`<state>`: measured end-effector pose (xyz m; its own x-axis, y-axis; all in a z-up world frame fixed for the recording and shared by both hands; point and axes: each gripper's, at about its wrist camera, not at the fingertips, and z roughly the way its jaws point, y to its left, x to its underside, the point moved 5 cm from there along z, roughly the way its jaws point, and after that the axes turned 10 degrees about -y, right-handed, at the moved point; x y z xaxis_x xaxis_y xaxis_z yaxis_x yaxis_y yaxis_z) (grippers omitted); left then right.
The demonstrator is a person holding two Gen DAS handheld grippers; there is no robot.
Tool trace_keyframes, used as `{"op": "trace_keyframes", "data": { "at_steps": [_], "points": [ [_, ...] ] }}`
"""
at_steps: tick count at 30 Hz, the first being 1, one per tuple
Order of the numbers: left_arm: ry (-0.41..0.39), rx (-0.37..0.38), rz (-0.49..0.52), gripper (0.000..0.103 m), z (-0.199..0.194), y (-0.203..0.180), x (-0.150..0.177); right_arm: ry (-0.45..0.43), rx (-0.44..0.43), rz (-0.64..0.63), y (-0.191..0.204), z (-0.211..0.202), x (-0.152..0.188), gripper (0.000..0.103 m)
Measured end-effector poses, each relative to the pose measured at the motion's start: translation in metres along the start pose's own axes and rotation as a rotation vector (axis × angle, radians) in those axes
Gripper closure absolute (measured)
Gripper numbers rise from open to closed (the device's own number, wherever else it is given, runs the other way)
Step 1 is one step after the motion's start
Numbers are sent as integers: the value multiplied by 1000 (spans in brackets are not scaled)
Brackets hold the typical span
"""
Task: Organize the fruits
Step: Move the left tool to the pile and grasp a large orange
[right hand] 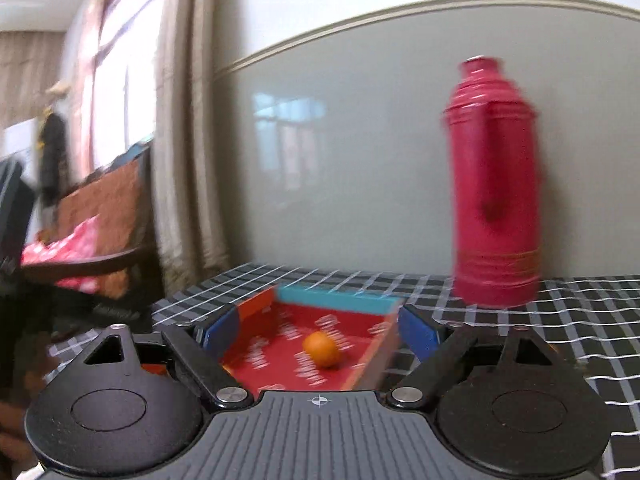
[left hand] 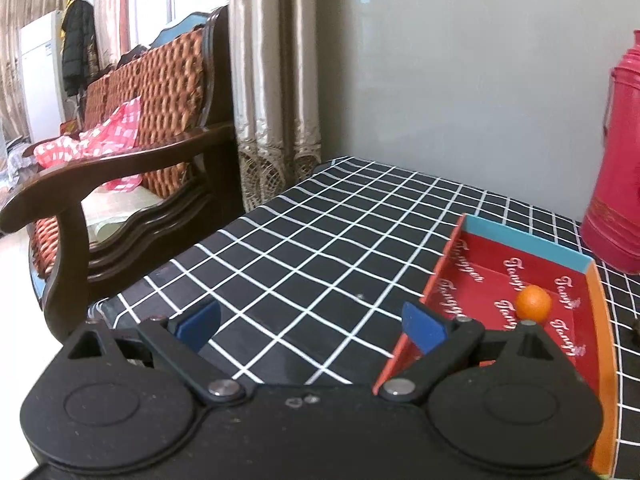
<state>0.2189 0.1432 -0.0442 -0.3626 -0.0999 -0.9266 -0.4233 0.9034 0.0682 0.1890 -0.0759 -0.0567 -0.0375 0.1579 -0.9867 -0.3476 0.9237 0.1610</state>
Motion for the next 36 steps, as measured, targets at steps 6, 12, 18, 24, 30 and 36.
{"op": "trace_keyframes", "data": {
  "at_steps": [6,12,18,24,30,36],
  "points": [
    [-41,69,44,12,-14,-32,1,-63,239,-12,-42,-21,-14,4],
    [-87,192,111,11,-35,-80,8,-87,511,-3,-91,-51,-23,0],
    [-128,343,185,9,-62,-132,20,-33,819,4,-138,-79,-22,0],
    [-210,469,294,7,-90,-187,38,-33,1154,-26,-175,-119,-23,0],
    [-229,550,377,7,-100,-233,58,-33,1240,-20,-199,-144,-24,0],
    [-208,607,416,16,-91,-274,69,-35,1221,-3,-208,-149,-24,0]
  ]
}}
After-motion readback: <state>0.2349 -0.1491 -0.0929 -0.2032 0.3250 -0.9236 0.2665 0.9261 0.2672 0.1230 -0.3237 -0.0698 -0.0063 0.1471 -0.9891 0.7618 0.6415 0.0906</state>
